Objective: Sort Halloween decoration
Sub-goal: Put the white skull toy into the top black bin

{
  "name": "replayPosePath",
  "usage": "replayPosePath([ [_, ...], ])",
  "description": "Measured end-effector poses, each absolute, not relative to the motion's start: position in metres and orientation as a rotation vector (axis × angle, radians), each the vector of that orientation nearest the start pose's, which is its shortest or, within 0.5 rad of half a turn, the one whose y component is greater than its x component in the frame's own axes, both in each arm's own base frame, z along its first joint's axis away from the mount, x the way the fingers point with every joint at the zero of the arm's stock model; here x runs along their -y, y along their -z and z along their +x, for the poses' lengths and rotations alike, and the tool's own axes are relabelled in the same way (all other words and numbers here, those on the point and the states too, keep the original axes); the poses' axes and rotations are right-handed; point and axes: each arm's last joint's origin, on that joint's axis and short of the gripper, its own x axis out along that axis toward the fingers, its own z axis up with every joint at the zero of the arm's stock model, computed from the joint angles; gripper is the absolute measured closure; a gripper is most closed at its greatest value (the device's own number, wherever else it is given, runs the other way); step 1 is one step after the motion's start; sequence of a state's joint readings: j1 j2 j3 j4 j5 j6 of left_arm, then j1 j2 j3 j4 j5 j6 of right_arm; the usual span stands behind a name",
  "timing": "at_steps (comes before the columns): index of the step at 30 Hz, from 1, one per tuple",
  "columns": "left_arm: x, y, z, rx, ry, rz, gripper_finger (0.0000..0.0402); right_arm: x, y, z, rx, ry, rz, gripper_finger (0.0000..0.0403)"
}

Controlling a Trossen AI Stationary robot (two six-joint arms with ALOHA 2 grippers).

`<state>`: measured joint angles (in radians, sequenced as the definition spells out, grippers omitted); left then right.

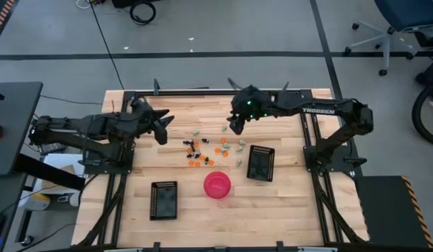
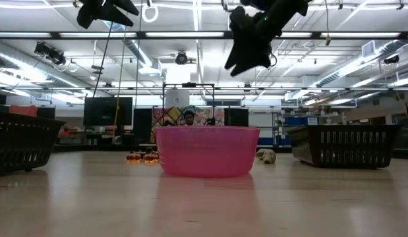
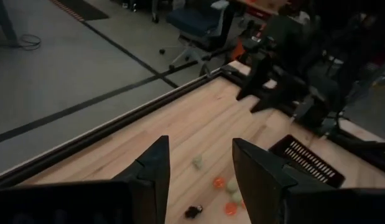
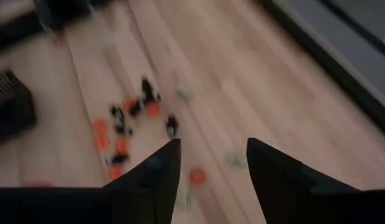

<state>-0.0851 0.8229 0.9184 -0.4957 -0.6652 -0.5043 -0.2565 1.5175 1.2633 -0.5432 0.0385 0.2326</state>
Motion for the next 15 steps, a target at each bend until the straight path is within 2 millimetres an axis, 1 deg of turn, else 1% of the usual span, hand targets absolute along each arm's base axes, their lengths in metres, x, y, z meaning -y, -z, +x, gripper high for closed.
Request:
replayPosePath([
  [3, -0.006, -0.342, 0.168, -0.239, -0.662, -0.333, 0.0253, 0.077, -0.275, 0.321, -0.874, 0.355, 0.304, 0.0212],
  [7, -0.007, -0.340, 0.173, -0.250, -0.655, -0.343, 0.0253, 0.066, -0.254, 0.328, -0.997, 0.328, 0.289, 0.0214],
  [11, -0.007, -0.338, 0.175, -0.263, -0.651, -0.342, 0.0253, 0.057, -0.237, 0.332, -1.100, 0.291, 0.252, 0.0215],
  [15, -0.007, -0.339, 0.175, -0.261, -0.652, -0.343, 0.0253, 0.053, -0.221, 0.334, -1.201, 0.288, 0.253, 0.0215],
])
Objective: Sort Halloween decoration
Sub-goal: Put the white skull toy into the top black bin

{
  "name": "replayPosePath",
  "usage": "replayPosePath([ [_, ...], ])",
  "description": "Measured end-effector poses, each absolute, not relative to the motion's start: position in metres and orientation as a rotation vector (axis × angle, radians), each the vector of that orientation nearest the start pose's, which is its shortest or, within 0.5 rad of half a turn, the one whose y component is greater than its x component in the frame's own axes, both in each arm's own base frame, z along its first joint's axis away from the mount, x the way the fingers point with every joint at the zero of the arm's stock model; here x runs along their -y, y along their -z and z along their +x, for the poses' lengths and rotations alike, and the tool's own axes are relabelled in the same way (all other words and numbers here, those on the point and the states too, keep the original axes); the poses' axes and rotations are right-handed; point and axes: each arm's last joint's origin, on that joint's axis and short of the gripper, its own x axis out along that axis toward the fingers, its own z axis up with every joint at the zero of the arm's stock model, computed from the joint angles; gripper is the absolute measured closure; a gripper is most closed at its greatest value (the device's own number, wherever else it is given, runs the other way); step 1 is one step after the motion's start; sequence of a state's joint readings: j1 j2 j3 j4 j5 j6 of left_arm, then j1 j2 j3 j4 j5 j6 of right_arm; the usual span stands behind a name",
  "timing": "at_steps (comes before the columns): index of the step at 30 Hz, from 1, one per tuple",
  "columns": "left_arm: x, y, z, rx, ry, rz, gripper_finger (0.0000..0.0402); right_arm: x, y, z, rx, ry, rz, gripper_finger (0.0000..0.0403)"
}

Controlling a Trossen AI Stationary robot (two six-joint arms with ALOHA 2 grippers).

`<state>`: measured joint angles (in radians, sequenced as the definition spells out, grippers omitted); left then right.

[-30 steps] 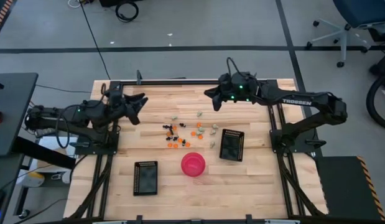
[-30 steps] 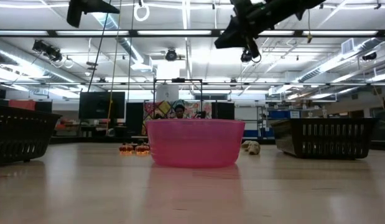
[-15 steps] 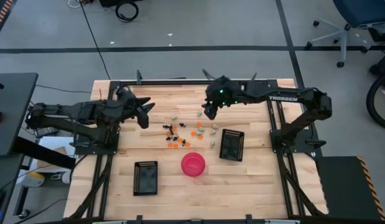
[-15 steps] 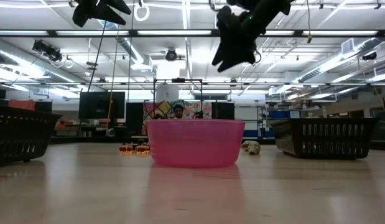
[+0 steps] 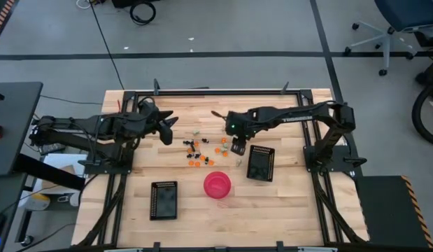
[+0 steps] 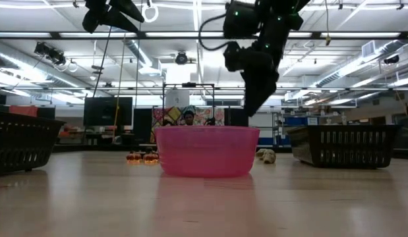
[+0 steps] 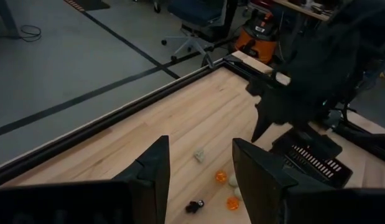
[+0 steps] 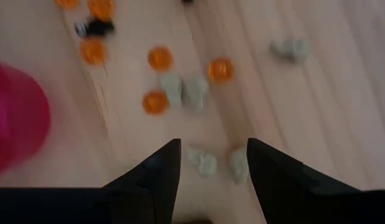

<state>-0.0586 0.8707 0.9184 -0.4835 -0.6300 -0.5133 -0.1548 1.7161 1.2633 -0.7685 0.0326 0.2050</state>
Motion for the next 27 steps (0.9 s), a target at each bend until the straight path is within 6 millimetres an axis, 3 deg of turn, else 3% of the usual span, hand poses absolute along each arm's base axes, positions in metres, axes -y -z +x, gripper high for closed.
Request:
replayPosePath([
  [12, -0.008, -0.338, 0.175, -0.260, -0.659, -0.345, 0.0253, 0.073, -0.176, 0.329, -1.460, 0.400, 0.354, 0.0215],
  [27, -0.008, -0.339, 0.175, -0.259, -0.659, -0.345, 0.0253, 0.089, -0.171, 0.334, -1.401, 0.390, 0.359, 0.0215],
])
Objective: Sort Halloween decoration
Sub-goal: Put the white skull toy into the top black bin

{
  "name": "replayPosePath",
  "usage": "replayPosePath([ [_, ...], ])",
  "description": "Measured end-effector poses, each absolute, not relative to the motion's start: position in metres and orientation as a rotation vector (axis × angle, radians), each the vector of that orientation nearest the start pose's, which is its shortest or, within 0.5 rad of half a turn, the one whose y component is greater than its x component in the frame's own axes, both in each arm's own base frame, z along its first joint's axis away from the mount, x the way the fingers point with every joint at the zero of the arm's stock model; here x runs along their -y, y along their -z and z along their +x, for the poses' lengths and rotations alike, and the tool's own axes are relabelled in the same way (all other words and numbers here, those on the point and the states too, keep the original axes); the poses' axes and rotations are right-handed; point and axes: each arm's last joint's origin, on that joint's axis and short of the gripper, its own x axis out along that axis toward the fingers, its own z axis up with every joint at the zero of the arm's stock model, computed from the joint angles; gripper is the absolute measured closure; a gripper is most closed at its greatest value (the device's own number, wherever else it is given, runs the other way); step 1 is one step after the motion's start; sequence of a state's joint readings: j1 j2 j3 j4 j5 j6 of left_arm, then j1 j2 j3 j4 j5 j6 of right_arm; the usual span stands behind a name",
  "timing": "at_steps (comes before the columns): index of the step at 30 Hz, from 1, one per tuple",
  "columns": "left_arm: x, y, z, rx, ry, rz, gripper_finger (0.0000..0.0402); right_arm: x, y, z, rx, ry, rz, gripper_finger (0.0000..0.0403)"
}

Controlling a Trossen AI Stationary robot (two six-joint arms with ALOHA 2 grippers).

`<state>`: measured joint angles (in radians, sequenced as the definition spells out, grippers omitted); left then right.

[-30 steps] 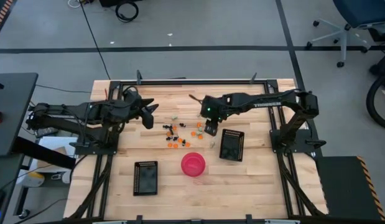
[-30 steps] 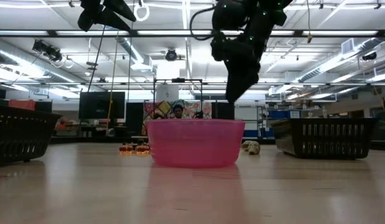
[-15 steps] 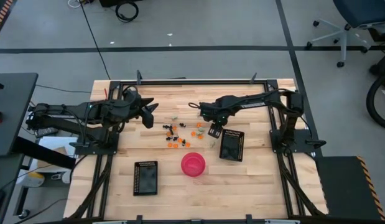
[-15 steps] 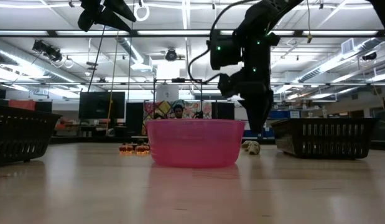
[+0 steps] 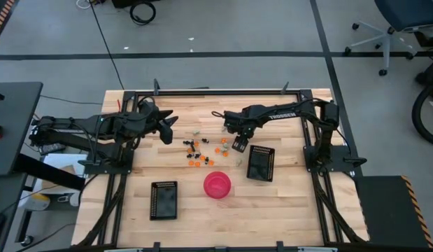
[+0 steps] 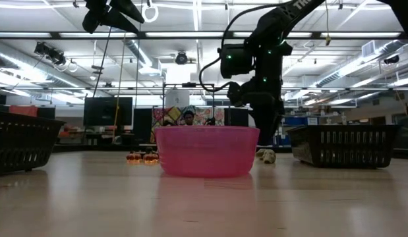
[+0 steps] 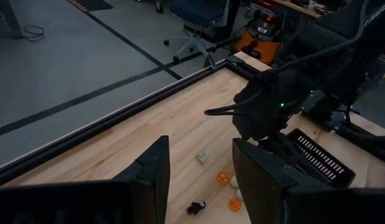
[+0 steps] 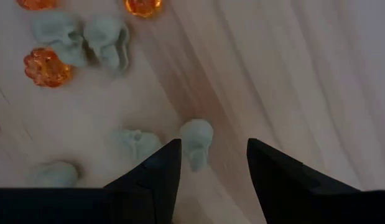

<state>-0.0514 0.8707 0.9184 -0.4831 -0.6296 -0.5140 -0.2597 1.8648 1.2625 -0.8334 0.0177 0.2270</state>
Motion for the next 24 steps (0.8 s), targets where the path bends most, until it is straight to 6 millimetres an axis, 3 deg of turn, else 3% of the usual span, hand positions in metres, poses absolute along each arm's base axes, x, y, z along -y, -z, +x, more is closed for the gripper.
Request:
replayPosePath([
  [7, -0.008, -0.339, 0.175, -0.259, -0.659, -0.345, 0.0253, 0.091, -0.171, 0.335, -1.380, 0.369, 0.345, 0.0215],
  [24, -0.008, -0.339, 0.175, -0.259, -0.659, -0.345, 0.0253, 0.085, -0.143, 0.321, -1.393, 0.358, 0.396, 0.0227],
])
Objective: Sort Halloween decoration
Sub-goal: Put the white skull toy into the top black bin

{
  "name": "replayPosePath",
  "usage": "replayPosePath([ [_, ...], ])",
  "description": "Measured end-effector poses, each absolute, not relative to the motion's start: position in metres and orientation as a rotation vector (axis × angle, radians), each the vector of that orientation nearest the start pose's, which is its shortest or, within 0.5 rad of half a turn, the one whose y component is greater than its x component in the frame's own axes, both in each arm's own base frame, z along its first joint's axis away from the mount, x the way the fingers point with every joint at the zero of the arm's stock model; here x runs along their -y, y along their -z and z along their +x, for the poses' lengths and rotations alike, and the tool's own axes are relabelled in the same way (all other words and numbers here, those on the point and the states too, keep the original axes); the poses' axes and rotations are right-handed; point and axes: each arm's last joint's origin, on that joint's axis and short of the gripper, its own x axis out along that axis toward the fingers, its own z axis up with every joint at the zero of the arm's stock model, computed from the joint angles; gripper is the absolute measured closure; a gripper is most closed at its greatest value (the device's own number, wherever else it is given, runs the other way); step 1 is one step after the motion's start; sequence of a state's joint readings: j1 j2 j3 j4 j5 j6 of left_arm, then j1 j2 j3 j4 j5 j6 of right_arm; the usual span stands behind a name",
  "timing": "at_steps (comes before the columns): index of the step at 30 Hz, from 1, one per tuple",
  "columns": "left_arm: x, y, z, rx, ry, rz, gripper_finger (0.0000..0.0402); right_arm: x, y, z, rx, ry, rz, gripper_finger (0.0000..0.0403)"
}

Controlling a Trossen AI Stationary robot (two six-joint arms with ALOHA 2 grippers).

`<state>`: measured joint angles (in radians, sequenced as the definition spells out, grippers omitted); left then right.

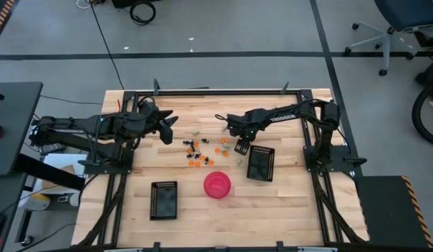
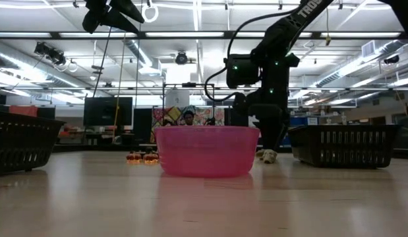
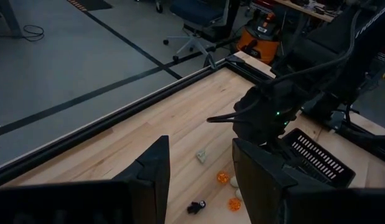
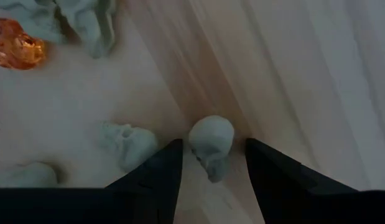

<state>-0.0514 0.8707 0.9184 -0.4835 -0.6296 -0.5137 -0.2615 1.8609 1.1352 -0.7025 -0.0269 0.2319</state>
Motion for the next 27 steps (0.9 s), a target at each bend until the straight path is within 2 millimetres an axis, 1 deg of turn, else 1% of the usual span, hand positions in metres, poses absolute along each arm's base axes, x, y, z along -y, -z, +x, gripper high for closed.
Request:
replayPosePath([
  [3, -0.008, -0.339, 0.175, -0.259, -0.659, -0.344, 0.0253, 0.085, -0.142, 0.321, -1.391, 0.356, 0.393, 0.0250],
  [9, -0.008, -0.339, 0.175, -0.260, -0.659, -0.342, 0.0253, 0.085, -0.142, 0.322, -1.374, 0.336, 0.377, 0.0308],
  [13, -0.008, -0.339, 0.175, -0.261, -0.658, -0.340, 0.0253, 0.085, -0.142, 0.323, -1.370, 0.313, 0.363, 0.0335],
  [19, -0.008, -0.338, 0.175, -0.261, -0.658, -0.340, 0.0253, 0.084, -0.148, 0.322, -1.355, 0.257, 0.323, 0.0344],
  [27, -0.008, -0.338, 0.175, -0.261, -0.658, -0.340, 0.0253, 0.083, -0.165, 0.320, -1.307, 0.177, 0.254, 0.0343],
])
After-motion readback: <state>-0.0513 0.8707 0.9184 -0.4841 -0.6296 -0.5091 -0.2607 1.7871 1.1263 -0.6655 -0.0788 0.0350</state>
